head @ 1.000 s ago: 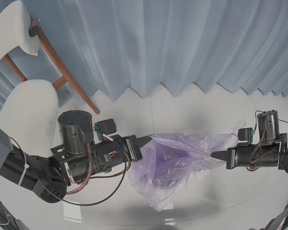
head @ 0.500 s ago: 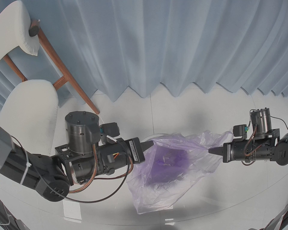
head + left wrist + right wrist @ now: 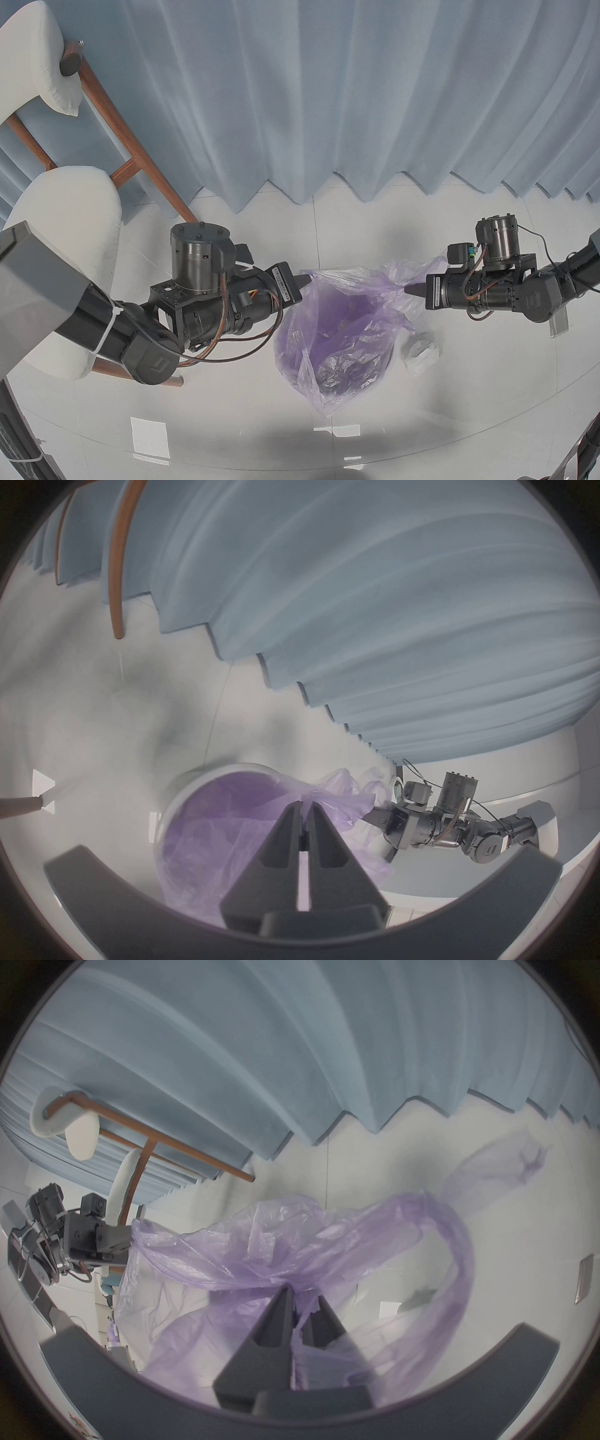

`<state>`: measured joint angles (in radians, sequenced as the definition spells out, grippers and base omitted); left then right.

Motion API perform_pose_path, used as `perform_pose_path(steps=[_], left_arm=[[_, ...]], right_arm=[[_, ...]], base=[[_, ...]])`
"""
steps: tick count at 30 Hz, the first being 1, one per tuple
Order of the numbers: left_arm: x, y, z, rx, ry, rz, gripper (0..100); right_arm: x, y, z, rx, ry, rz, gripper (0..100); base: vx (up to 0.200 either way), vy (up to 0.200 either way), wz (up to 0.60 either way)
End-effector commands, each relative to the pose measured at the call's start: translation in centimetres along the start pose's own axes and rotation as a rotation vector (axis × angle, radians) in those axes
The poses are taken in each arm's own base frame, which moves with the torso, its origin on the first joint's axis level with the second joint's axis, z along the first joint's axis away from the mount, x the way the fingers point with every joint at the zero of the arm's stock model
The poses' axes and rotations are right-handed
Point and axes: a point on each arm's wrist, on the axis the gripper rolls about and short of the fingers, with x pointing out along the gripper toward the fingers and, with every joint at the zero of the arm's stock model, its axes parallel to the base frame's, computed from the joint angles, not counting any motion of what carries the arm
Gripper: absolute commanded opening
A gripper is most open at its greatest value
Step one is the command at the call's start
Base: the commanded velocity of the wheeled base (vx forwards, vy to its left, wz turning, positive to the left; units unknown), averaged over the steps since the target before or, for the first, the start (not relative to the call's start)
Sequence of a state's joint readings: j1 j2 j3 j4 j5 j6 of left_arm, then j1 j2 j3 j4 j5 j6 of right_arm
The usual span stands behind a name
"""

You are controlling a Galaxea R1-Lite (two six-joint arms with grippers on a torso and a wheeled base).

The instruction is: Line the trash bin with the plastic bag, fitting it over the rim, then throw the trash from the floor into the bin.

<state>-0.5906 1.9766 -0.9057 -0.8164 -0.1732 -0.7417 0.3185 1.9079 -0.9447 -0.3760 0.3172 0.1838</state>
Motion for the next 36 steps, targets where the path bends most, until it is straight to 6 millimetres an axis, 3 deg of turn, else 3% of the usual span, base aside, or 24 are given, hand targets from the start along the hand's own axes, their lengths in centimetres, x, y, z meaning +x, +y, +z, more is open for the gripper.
perform_pose_path(steps=[1,5,14,15,20,21,27,36], left_arm=[[2.5,3.2,1.2,-0.024,-0.032,0.063,0],[4.2,4.4,1.8,-0.030,-0.051,0.074,0],[5.0,4.2,2.3,-0.109,-0.044,0.082,0],[5.0,4.2,2.3,-0.111,-0.044,0.082,0],[4.7,3.9,2.5,-0.122,-0.052,0.076,0],[4.6,3.7,2.7,-0.121,-0.058,0.074,0],[4.0,3.3,3.0,-0.119,-0.067,0.068,0],[3.6,2.8,2.8,-0.112,-0.061,0.063,0]], right_arm=[[3.0,-2.7,1.6,0.020,-0.031,-0.035,0],[4.4,-3.7,3.7,0.015,-0.088,-0.040,0],[6.0,-4.5,5.1,0.003,-0.133,-0.032,0],[6.0,-4.4,5.1,0.004,-0.132,-0.031,100],[3.6,-3.0,5.4,0.064,-0.149,-0.015,100],[1.9,-2.2,4.7,0.151,-0.135,-0.008,100],[-2.0,1.5,2.1,0.472,-0.082,0.053,100],[-1.9,5.0,1.8,0.545,-0.057,0.107,100]], base=[[0.000,0.000,0.00],[0.000,0.000,0.00],[0.000,0.000,0.00],[0.000,0.000,0.00],[0.000,0.000,0.00],[0.000,0.000,0.00],[0.000,0.000,0.00],[0.000,0.000,0.00]])
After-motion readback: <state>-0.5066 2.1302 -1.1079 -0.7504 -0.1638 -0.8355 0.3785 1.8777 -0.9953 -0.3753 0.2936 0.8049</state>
